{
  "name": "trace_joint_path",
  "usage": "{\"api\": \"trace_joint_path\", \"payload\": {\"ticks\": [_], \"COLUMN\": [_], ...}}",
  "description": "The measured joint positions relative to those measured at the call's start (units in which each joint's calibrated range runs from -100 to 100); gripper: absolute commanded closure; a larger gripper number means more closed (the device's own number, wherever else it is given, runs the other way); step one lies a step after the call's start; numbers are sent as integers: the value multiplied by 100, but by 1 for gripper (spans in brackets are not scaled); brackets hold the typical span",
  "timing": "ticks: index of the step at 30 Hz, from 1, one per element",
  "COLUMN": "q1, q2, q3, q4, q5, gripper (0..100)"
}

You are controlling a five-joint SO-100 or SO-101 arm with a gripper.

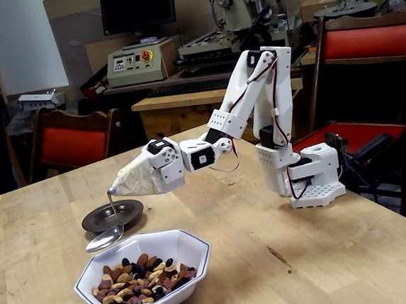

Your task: Use spoon to take food

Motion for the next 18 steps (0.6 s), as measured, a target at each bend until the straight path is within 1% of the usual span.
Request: {"api": "trace_joint_path", "payload": {"ticks": [10, 18], "q1": [-579, -645], "q2": [0, 0], "q3": [0, 0], "q4": [0, 0], "q5": [-15, 0], "gripper": [96, 96]}}
